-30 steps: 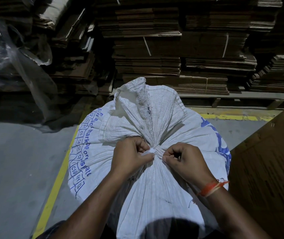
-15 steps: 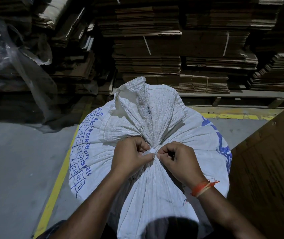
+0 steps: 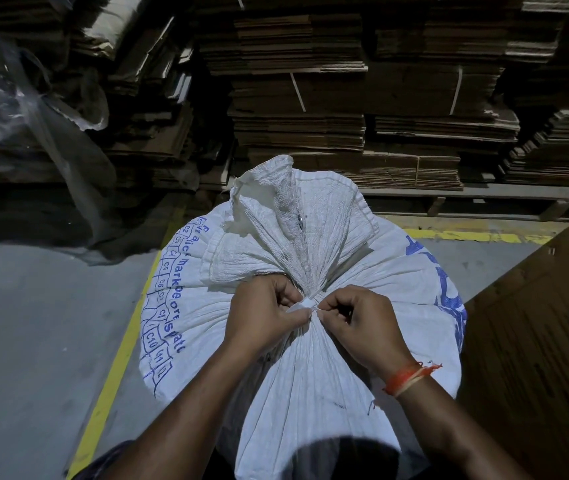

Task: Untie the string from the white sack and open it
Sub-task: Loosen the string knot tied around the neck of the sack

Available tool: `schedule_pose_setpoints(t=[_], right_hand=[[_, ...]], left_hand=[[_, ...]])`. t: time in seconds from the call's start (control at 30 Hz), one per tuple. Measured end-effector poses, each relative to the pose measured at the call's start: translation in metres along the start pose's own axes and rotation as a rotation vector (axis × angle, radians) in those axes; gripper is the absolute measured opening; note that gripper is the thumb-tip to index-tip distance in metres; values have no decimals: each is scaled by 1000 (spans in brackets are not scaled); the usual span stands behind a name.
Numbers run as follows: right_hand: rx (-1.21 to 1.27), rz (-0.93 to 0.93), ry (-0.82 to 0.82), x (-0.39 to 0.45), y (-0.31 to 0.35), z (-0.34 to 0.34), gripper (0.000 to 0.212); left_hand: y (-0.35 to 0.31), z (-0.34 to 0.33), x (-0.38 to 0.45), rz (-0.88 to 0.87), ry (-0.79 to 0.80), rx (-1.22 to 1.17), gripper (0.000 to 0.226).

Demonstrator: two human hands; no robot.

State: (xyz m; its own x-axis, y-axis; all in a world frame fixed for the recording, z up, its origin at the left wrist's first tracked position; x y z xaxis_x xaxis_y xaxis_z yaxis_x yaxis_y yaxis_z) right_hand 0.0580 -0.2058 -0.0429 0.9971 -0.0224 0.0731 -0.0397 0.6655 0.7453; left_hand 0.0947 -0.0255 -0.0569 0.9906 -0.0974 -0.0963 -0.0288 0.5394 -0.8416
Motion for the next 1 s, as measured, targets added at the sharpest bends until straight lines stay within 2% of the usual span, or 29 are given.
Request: schedule_pose_setpoints(t=[0.2, 0.6, 1.0], right_hand=[[6, -4, 6, 1, 2, -1, 9], [12, -73, 42, 0, -6, 17, 15], [-26, -12, 3, 1, 1, -2, 12]], left_hand=[[1, 0, 1, 12, 2, -5, 35], [-1, 0, 1, 6, 1, -17, 22], [-1, 1, 0, -4, -12, 3, 24]])
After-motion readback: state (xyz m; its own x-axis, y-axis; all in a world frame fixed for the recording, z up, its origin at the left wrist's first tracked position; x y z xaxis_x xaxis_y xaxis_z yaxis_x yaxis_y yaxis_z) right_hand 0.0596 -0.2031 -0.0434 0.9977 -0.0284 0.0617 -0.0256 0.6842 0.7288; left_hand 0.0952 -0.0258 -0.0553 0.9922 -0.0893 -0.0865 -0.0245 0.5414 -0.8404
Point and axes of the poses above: each hand's wrist, its own x-axis towards the middle knuckle, its own z-axis out of the back of the hand, y = z × x, the point moved 5 cm from there along x, towards the middle knuckle, and after that the axes turned 1 degree about z, right-handed, at the moved point
